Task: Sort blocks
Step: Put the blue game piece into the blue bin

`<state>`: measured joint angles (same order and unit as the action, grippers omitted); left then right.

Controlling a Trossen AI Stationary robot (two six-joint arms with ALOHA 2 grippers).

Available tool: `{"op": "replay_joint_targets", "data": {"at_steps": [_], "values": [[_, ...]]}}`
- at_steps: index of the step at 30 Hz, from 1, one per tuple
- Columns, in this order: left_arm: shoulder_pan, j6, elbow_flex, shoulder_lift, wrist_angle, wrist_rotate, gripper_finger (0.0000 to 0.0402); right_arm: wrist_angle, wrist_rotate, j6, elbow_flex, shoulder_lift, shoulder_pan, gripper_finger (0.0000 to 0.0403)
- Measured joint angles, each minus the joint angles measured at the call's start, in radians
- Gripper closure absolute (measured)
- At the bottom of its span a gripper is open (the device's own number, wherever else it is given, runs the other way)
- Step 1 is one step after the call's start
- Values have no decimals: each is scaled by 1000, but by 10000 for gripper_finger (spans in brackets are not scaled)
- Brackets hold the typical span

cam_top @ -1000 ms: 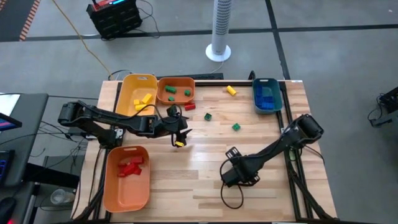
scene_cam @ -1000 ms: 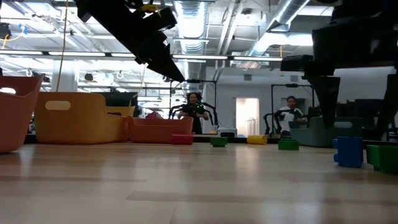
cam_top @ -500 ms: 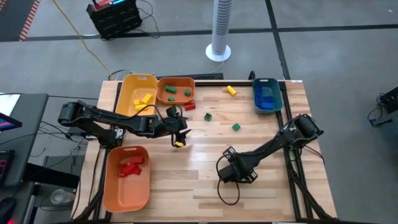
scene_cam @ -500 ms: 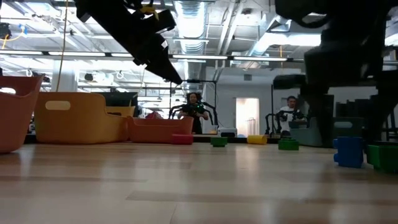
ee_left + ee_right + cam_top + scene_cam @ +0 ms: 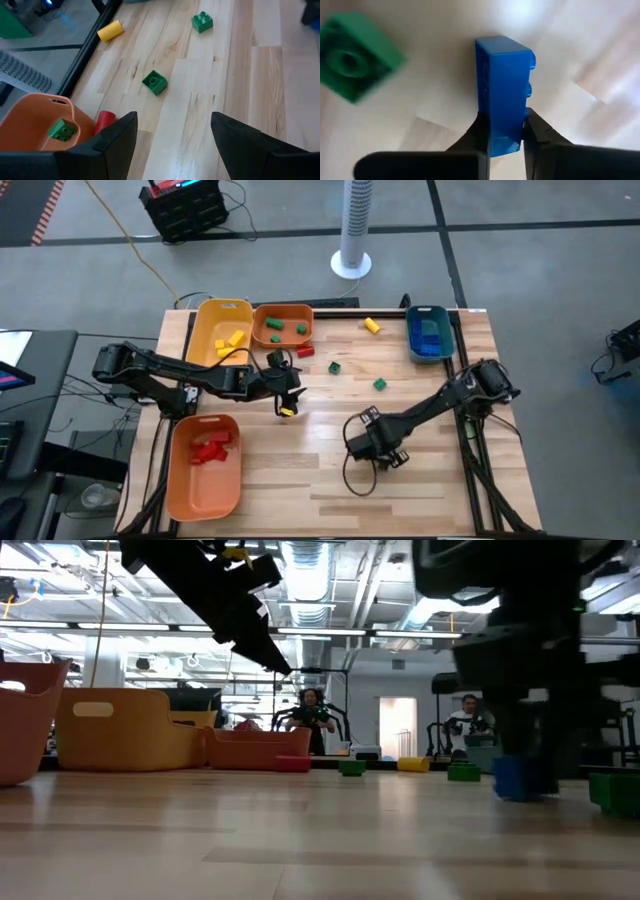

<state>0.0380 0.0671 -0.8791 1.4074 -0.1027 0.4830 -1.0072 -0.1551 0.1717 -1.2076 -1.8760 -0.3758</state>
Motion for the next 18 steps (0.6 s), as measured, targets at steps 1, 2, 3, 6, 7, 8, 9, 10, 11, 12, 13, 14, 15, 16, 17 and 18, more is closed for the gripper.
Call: {"op": "replay_joint_targets", "data": {"at_steps": [1, 2, 3, 6, 7, 8, 9, 10, 11, 12, 13, 14, 15, 16, 17, 18], "values": [[0, 0, 0, -4, 2, 2, 155, -10, 0, -6, 0, 7, 16, 344], [0, 0, 0, -12, 1, 2, 155, -22, 0, -11, 0, 16, 32, 347], [0, 0, 0, -20, -6, 4, 155, -38, -2, -14, 0, 28, 50, 348], [0, -10, 0, -42, -23, 4, 155, -106, -46, -33, 0, 85, 121, 348], [0, -17, 0, -47, -31, 4, 155, -125, -69, -44, 0, 111, 154, 348], [0, -23, 0, -51, -41, 4, 155, -142, -90, -57, 1, 147, 193, 348], [0, -26, 0, -53, -48, 4, 155, -151, -110, -69, 2, 184, 237, 348], [0, -28, 0, -54, -52, 4, 155, -153, -130, -81, 7, 228, 287, 349], [0, -31, 0, -54, -57, 4, 155, -153, -148, -93, 19, 273, 338, 349], [1, -32, 0, -54, -67, 4, 155, -153, -162, -101, 35, 319, 393, 349], [2, -32, 0, -54, -74, 4, 155, -147, -167, -111, 54, 361, 448, 349], [2, -33, 0, -54, -75, 4, 155, -145, -167, -118, 77, 401, 505, 349], [2, -34, 0, -54, -78, 4, 155, -146, -166, -124, 95, 434, 559, 349], [2, -34, 0, -54, -83, 4, 155, -143, -166, -128, 114, 464, 614, 349], [2, -31, 0, -54, -84, 4, 155, -142, -166, -135, 130, 490, 667, 349], [2, -28, 0, -54, -84, 4, 155, -143, -166, -145, 143, 511, 718, 349]]}}
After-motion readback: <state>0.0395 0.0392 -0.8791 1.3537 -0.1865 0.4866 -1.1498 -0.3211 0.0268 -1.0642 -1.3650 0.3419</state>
